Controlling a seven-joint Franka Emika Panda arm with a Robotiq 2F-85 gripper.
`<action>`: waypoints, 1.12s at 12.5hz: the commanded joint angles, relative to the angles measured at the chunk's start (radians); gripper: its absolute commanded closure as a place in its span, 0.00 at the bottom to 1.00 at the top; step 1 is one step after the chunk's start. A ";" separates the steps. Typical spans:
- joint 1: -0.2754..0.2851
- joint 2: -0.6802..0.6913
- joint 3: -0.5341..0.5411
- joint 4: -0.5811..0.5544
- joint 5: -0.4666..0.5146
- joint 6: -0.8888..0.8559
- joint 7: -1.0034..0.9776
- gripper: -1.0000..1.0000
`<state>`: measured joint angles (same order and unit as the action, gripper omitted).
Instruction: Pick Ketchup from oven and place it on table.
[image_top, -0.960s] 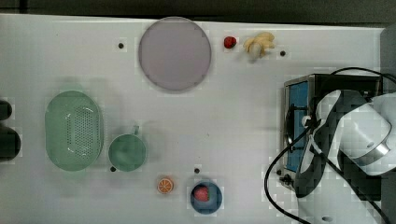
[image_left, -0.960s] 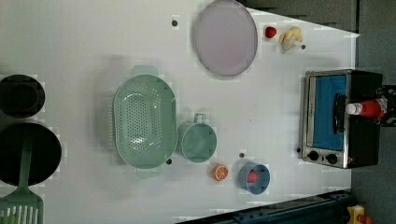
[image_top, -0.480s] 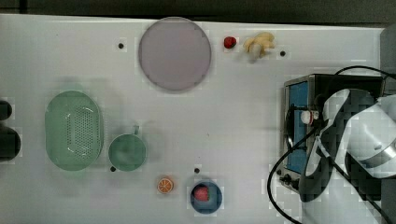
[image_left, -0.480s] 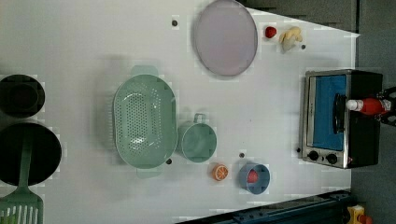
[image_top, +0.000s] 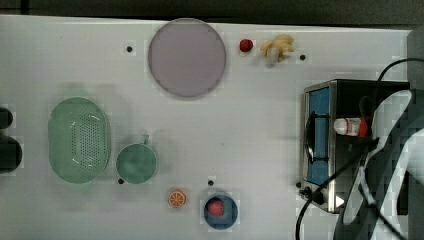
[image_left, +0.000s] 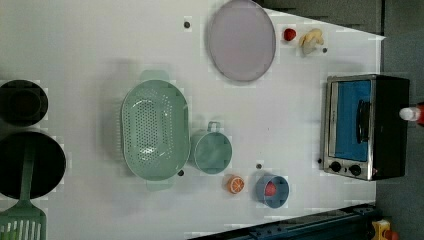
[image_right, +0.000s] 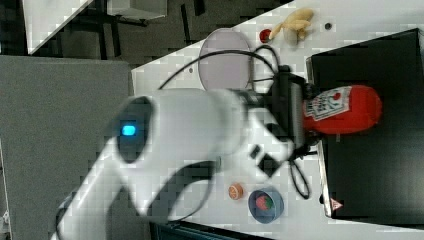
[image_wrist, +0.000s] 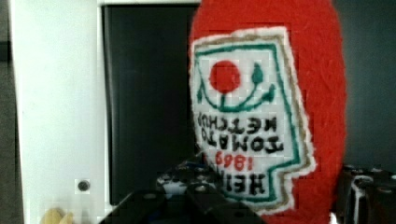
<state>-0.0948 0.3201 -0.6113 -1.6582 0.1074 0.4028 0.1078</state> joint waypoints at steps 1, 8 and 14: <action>0.071 -0.105 0.040 0.076 -0.079 -0.090 -0.009 0.36; 0.184 -0.254 0.294 0.072 -0.078 -0.329 0.002 0.36; 0.201 -0.278 0.449 -0.123 -0.078 -0.296 0.049 0.36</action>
<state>0.1409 0.0046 -0.1356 -1.7217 0.0487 0.1021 0.1276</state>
